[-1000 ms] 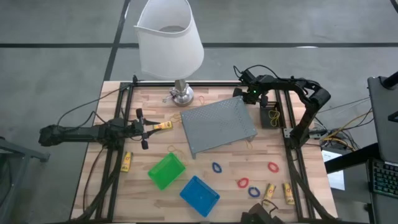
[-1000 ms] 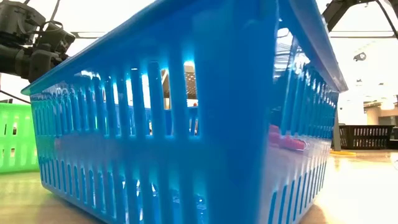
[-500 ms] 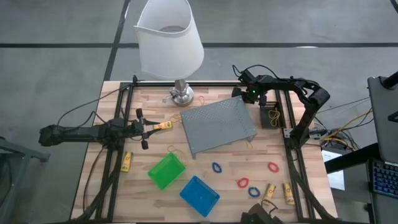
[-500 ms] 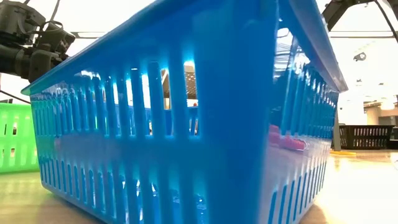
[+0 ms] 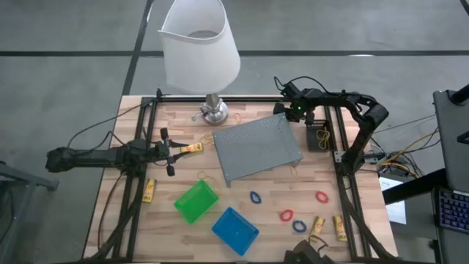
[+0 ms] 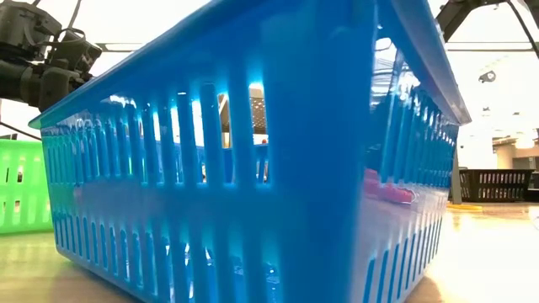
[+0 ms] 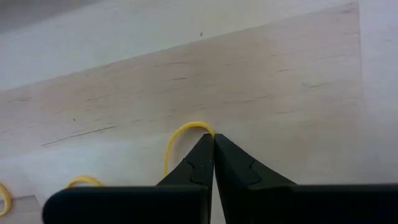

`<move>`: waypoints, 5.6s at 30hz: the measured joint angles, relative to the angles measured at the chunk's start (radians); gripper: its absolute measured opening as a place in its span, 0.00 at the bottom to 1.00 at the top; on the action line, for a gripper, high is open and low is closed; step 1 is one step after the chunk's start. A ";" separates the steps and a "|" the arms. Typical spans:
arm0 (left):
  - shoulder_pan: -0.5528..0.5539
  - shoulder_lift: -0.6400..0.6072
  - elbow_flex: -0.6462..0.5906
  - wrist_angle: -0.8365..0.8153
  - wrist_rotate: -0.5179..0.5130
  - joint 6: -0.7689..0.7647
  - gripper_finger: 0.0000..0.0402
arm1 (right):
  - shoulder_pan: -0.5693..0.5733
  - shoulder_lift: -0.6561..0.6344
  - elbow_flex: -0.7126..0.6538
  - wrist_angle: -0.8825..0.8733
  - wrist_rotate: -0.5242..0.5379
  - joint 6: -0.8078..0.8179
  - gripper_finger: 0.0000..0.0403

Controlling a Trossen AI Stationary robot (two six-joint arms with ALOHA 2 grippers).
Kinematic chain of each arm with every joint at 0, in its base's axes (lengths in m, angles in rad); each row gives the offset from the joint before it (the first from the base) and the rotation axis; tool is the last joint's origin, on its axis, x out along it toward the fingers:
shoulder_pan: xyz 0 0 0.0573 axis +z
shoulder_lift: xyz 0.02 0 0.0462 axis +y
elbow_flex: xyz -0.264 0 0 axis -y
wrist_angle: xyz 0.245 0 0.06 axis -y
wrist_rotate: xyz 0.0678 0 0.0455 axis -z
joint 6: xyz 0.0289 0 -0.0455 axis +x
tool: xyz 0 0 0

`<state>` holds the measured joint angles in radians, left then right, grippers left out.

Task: Pick & Place Office Desk Supplies
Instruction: Put the yellow rubber band into the black basket

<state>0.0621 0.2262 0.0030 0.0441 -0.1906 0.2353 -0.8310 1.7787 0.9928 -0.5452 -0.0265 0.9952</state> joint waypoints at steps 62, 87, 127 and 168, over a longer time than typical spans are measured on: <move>0.000 0.000 0.000 0.000 0.000 0.000 0.29 | 0.269 -0.872 0.000 -0.572 0.567 0.111 0.02; 0.000 0.000 0.000 0.000 0.000 0.000 0.29 | 0.271 -0.779 -0.214 -0.664 0.382 0.282 0.02; 0.000 0.000 0.000 0.000 0.000 0.000 0.29 | 0.269 -0.658 -0.448 -0.337 0.363 0.491 0.02; 0.000 0.000 0.000 0.000 0.000 0.000 0.29 | 0.260 -0.659 -0.450 -0.340 0.397 0.414 0.42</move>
<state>0.0620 0.2264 0.0029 0.0444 -0.1908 0.2353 -0.5713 1.1198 0.5430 -0.8852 0.3710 1.4092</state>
